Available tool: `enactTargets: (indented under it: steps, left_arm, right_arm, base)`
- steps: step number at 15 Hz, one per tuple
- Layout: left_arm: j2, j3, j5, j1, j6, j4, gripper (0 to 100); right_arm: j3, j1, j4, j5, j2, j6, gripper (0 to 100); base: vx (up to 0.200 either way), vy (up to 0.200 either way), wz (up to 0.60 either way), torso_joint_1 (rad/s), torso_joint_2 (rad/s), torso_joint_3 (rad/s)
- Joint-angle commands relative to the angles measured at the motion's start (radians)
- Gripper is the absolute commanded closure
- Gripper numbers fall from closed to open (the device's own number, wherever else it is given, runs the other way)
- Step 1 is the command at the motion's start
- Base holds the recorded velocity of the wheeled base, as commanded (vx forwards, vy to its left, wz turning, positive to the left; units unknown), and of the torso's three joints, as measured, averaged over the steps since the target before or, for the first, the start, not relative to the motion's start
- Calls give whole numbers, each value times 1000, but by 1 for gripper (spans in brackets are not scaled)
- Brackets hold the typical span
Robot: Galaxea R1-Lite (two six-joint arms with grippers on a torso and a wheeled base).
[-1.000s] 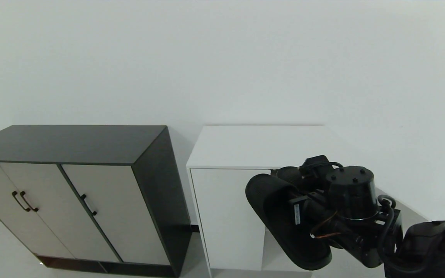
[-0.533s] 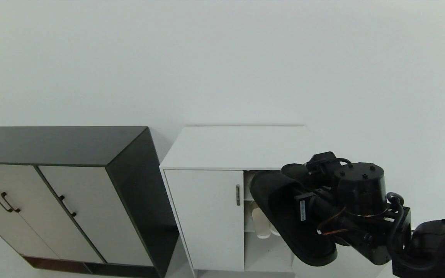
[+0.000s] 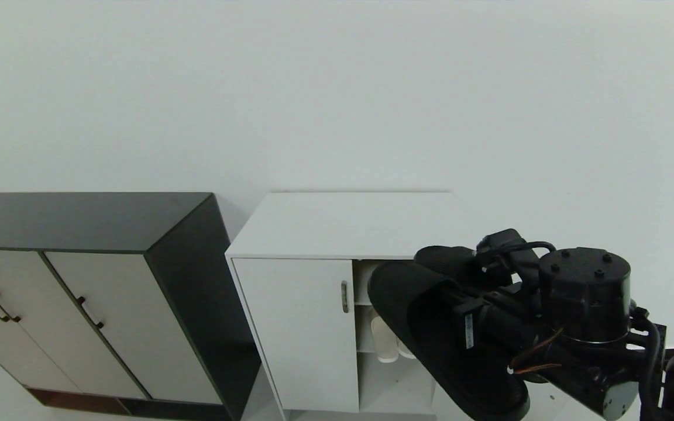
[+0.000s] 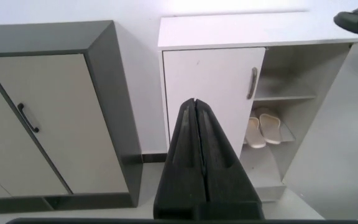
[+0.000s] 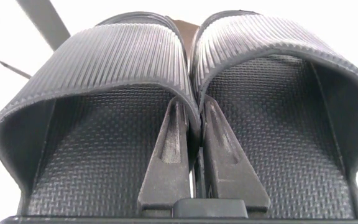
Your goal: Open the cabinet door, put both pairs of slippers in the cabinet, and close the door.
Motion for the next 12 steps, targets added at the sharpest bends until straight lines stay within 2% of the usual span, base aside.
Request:
enactTargets:
  steps: [1,7,12]
  left_arm:
    - [0,0,0,0,-1,-1,100]
    - [0,0,0,0,-6,-1,100]
    - [0,0,-1,0,-6,-1,100]
  right_arm:
    - [13,6,-1,16,-7,3,100]
    - [48,5,-10,47,25,9,100]
    - [66,-23,-104,50,79,6,100]
  base:
    - [0,0,0,0,0,0]
    - [0,0,0,-13,21,14]
    - [0,0,0,-160,348,188]
